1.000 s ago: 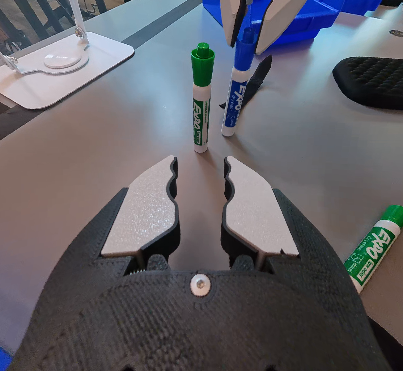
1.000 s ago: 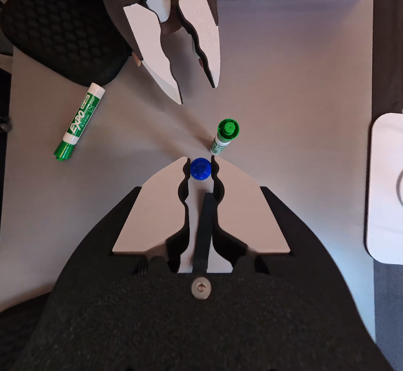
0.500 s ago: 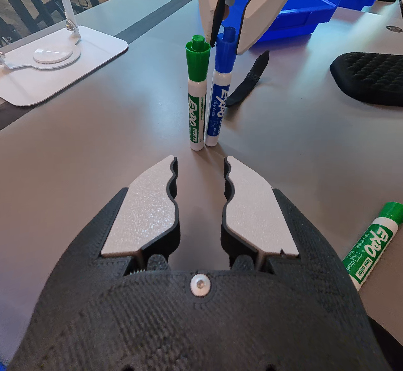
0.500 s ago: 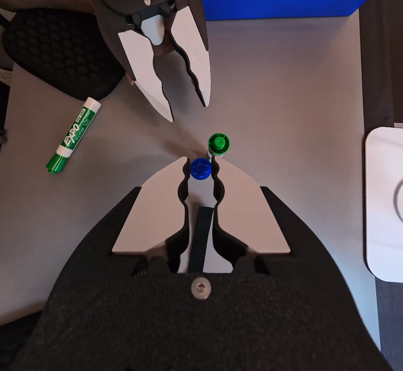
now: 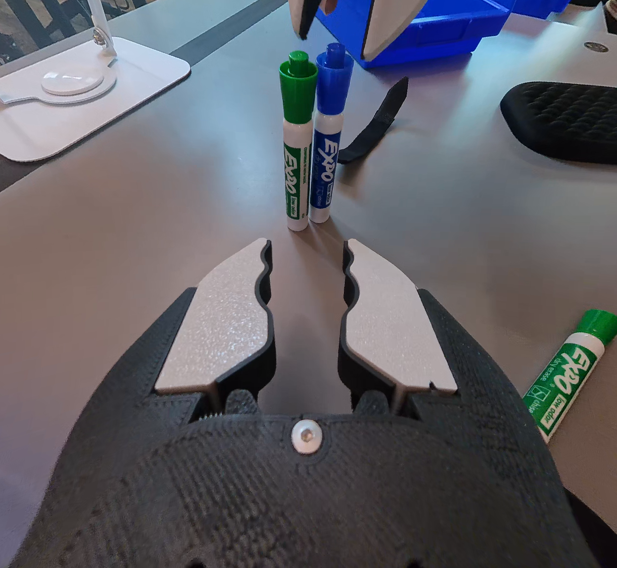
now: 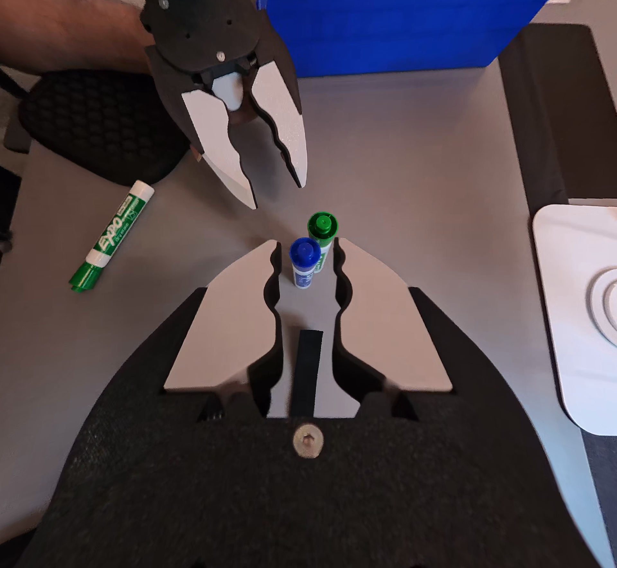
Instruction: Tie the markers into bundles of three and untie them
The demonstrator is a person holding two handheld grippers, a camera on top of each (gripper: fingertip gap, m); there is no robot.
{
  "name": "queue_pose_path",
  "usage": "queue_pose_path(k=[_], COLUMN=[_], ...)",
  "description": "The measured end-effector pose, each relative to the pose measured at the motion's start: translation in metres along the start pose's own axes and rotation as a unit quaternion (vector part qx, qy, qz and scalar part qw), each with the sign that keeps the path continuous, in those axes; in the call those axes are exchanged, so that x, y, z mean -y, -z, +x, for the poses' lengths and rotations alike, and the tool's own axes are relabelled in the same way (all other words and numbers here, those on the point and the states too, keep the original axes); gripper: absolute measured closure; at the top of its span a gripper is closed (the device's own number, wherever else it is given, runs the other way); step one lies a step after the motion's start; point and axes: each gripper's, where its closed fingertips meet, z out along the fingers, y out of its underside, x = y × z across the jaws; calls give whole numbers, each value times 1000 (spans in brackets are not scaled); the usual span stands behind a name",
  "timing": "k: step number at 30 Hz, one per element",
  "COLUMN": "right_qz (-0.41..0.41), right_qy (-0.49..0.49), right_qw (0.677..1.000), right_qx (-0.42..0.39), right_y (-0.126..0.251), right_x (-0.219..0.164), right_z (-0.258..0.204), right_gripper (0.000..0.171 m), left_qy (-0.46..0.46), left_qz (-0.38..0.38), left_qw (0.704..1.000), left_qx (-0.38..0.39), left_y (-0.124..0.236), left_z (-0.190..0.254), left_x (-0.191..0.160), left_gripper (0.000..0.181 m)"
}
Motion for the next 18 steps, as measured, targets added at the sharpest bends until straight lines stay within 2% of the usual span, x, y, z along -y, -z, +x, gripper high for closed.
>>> queue_pose_path(k=[5, 9, 13, 15, 18], right_qz=[92, 158, 191, 198, 210], right_qy=[-45, -68, -90, -97, -96], right_qw=[994, 983, 974, 973, 970], right_qx=[-27, -68, -76, -71, -72], right_y=[29, 41, 37, 33, 31], right_x=[-3, -26, -52, -63, -73], right_z=[-4, -7, -8, -9, -10], right_gripper=[136, 135, 137, 140, 141], left_qy=[11, 72, 68, 73, 59], left_qz=[38, 92, 49, 42, 46], left_qw=[999, 992, 993, 991, 988], left_qx=[7, 40, 87, 101, 135], left_y=[0, -16, -52, -66, -79], left_z=[3, 0, -5, -6, -10], left_x=[13, 33, 27, 28, 36], left_gripper=[138, 118, 88, 82, 83])
